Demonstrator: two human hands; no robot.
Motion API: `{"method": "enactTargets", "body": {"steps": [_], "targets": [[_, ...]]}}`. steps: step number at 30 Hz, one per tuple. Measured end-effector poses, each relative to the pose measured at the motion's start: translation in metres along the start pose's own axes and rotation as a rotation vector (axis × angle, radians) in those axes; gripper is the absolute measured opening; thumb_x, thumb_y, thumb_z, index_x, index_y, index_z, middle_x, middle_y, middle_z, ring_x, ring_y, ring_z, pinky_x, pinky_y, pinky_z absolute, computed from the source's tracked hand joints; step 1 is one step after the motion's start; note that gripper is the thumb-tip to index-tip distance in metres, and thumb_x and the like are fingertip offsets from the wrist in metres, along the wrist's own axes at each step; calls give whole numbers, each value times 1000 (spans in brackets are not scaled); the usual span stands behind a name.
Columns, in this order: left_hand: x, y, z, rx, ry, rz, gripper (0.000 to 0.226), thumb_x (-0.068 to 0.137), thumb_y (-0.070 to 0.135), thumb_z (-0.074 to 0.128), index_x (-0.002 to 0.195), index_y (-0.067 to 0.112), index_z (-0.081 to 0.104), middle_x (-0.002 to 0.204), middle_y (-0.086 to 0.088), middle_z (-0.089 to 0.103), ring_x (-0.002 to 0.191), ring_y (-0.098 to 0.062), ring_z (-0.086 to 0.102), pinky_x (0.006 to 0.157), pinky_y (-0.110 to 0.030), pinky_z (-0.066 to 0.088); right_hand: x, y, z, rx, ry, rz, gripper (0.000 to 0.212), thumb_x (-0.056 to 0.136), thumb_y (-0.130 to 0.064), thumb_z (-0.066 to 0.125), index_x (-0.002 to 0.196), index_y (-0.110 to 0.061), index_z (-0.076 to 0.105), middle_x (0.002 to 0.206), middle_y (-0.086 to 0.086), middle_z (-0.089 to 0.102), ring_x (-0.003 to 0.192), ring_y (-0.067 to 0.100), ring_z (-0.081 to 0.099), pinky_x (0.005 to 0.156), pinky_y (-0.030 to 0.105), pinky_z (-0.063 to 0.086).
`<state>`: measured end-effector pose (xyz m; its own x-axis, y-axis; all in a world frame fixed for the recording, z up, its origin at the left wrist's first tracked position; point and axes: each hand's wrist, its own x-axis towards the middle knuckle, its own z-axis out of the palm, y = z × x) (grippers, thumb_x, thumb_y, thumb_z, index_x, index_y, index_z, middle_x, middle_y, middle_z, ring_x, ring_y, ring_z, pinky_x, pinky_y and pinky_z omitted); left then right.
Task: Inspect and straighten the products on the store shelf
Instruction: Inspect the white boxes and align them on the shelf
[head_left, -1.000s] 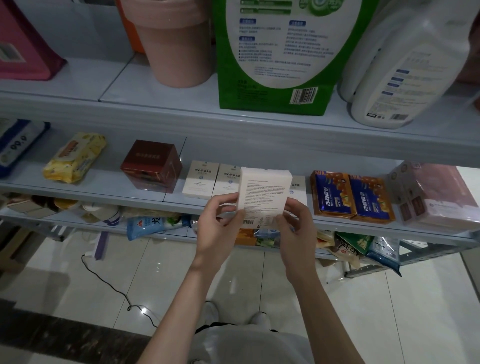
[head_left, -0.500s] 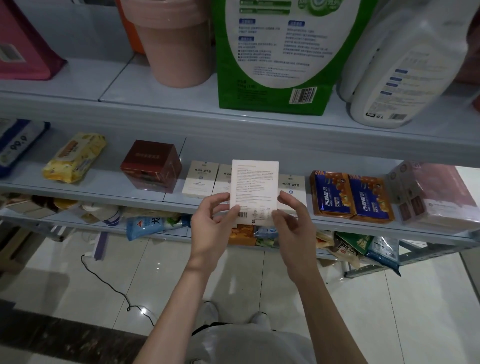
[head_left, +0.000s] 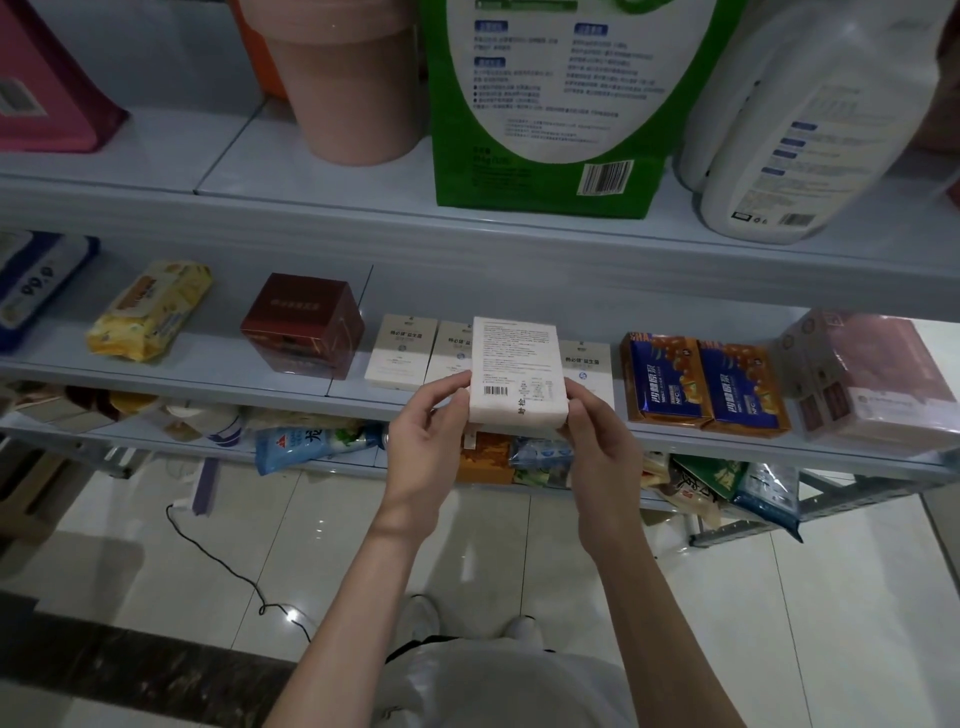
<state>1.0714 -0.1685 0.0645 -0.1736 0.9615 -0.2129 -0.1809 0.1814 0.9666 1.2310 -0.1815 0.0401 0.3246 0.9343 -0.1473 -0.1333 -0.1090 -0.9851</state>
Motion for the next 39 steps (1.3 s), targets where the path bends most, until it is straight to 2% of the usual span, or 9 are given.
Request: {"method": "enactTargets", "body": {"steps": [11,16,19,23,27,32,34,37,39], "targets": [[0,0,1,30,42,-19,20,104,20,56,115,31,70,113,12,75,111,-13,70,96,-37,58,-1,0,0,32,-18,-26,29,106,-19,54,121,-37,72,131,-8,68,128,15,61,101,47,57],[-1,-2,-1,46,57,5,23,107,20,51,118,29,68,118,3,73,107,-19,72,73,-21,58,-4,-6,2,18,-65,-60,32,106,-18,54,117,-43,72,135,-6,64,128,14,60,99,40,57],[-2,0,-2,34,67,5,23,106,19,52,116,30,69,116,5,75,108,-19,71,76,-26,59,-4,-7,3,9,-60,-60,29,106,-22,55,115,-43,73,131,-10,67,127,15,61,98,39,56],[-5,7,-2,-18,-32,2,27,99,12,63,123,23,68,109,14,76,105,-8,72,86,-29,61,-1,-6,2,24,2,36,12,102,-27,62,113,-28,67,120,-10,69,119,17,65,92,38,60],[-5,9,2,-74,-154,-41,40,96,15,66,135,21,63,128,4,71,117,-18,68,94,-37,58,-4,-4,2,16,-61,35,25,103,-24,61,125,-34,57,110,-29,68,108,5,69,82,30,62],[-7,12,5,-93,-236,-49,39,94,28,64,132,19,62,123,-6,72,112,-27,70,84,-37,60,-5,-2,2,-34,-124,46,31,107,-22,54,125,-43,69,130,-17,65,121,18,63,93,45,61],[-6,12,5,-128,-260,-68,36,97,22,61,133,17,58,120,-9,74,109,-30,71,85,-38,61,-6,-3,5,-48,-153,53,25,105,-36,55,125,-43,70,132,-16,63,122,16,61,96,46,59],[-6,11,4,-95,-272,-46,38,94,20,63,132,22,59,126,-1,72,112,-24,70,79,-30,60,-6,-10,7,-114,-178,49,47,93,-70,55,126,-40,67,131,-15,58,120,3,57,93,34,53],[-6,11,3,-65,-278,-49,37,97,13,62,132,25,61,129,5,70,113,-20,69,77,-26,59,-5,-11,6,-103,-191,65,43,95,-69,51,123,-39,66,130,-12,59,120,6,58,90,29,50]]}}
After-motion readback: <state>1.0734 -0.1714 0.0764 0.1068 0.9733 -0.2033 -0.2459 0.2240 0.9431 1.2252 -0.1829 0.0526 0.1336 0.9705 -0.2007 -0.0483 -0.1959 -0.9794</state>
